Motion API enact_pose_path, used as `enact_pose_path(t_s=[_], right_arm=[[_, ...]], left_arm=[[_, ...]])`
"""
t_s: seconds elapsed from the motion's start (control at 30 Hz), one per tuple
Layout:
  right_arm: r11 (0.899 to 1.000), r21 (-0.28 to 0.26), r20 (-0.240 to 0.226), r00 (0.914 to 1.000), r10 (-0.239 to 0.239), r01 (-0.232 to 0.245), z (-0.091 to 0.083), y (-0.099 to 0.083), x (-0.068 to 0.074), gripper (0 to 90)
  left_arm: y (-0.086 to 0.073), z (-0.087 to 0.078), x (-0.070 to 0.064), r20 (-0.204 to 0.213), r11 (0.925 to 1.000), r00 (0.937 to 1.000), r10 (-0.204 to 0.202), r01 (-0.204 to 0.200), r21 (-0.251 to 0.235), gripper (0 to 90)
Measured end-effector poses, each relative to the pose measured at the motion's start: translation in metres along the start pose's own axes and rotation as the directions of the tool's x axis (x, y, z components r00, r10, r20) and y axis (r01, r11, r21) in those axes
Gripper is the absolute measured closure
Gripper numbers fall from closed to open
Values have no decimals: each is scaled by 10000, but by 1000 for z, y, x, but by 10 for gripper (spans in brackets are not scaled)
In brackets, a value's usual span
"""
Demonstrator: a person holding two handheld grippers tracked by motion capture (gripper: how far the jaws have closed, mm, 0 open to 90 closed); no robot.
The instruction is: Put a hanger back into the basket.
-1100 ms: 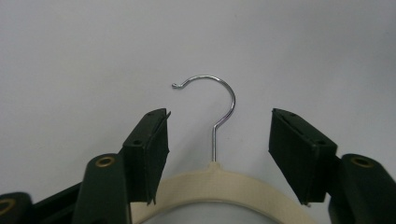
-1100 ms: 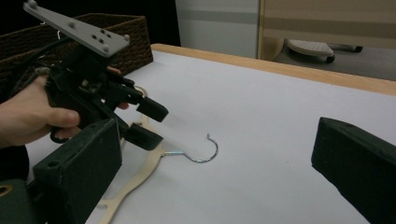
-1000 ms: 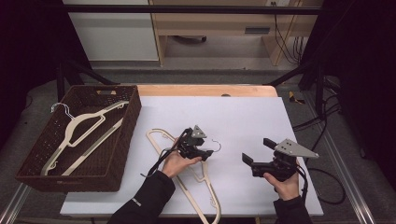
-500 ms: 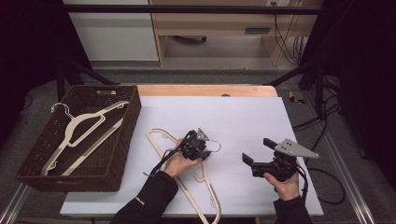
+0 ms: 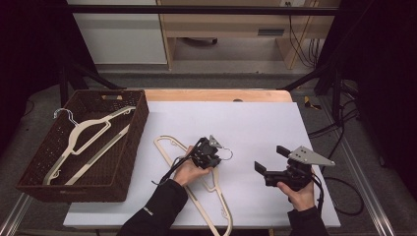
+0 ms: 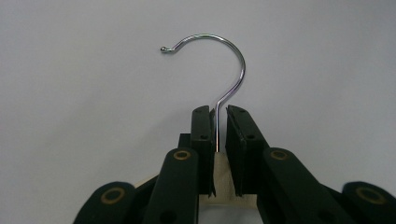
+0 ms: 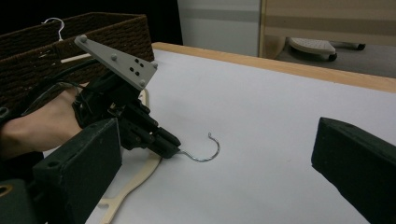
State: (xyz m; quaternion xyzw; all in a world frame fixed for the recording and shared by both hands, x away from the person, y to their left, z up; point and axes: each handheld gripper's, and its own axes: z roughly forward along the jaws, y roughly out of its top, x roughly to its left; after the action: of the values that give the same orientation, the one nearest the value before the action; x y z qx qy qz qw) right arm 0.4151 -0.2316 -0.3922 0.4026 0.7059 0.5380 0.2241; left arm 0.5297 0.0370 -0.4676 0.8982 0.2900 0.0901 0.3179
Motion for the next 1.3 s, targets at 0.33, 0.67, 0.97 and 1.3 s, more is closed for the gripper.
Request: enact_pose_path(t_s=[0.33,0.67,0.97,1.3], right_arm=[[9999,106,-96,9999,38,-37,3,-1,3,24],[9990,394,-434,9988,246,-229,14,-7,6,41],[9953,826,-832,9949,576,-508,33,-16,14,79],[9825,1804,-1304,9889,715,-472,66,-29,33,112]], left_arm=[[2,0,-1,-155,9999,9999,-42,45,154,885],[1,-3,-4,-295,9999,9996,11,-8,101,887],[0,-18,-8,-456,9987,9990,11,-34,-502,887],[1,-38,-10,-584,9947,9982,150,-208,-1004,887]])
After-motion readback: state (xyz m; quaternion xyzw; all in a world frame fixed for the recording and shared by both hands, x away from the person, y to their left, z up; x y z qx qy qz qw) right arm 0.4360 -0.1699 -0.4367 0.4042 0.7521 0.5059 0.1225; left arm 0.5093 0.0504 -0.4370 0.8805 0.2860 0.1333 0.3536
